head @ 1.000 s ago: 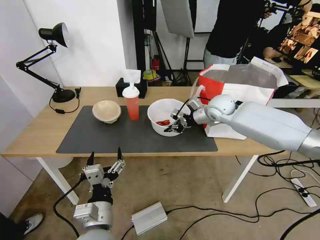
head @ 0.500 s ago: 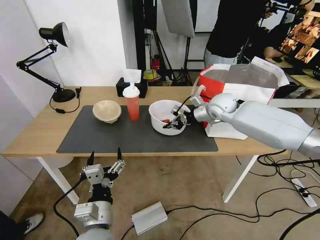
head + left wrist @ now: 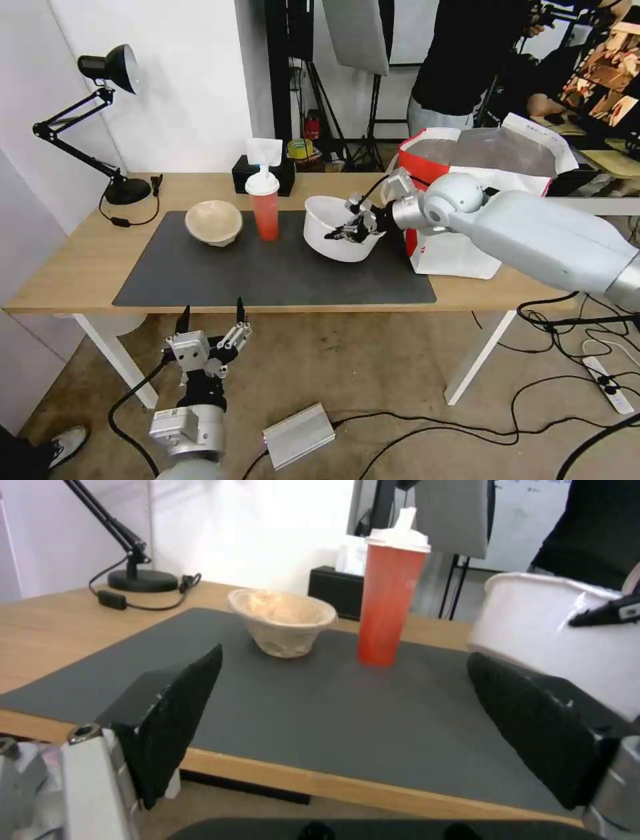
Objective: Pick up the trash from the table and place it into the takeout bag.
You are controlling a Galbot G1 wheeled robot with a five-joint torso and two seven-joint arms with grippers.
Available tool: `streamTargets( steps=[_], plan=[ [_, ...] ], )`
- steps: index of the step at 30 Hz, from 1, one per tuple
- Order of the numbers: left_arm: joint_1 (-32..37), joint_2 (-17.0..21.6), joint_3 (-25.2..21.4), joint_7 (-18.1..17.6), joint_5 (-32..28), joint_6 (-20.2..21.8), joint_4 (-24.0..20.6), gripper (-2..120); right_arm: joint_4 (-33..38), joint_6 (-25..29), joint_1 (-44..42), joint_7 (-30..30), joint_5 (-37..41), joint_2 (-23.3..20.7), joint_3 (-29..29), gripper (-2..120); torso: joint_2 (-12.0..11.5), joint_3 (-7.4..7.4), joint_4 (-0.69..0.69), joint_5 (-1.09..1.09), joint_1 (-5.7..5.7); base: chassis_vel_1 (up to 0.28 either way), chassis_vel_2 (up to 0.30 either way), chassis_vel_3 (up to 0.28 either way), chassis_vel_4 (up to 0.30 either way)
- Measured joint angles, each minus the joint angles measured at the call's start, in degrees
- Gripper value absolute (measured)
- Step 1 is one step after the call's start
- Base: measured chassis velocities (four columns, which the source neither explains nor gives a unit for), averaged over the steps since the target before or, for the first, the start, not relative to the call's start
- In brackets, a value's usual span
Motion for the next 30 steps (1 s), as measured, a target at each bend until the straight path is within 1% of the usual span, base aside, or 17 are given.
streamTargets(
  steps=[11,30],
  plan=[
    [0.1,-0.1,0.0,0.0,0.2,0.0,-0.3,97,1.0,0.1,2.2,-0.3,0.7,-0.7,0.4,0,0.0,0.0,0.0,0.0,0.0,0.0,0.0,0.0,0.0],
    [0.0,0.3,-0.1,0.0,0.0,-0.1,-0.7,97,1.2,0.2,5.8,-0.5,2.2,0.3,0.0,0,0.0,0.0,0.0,0.0,0.0,0.0,0.0,0.0,0.0]
  ],
)
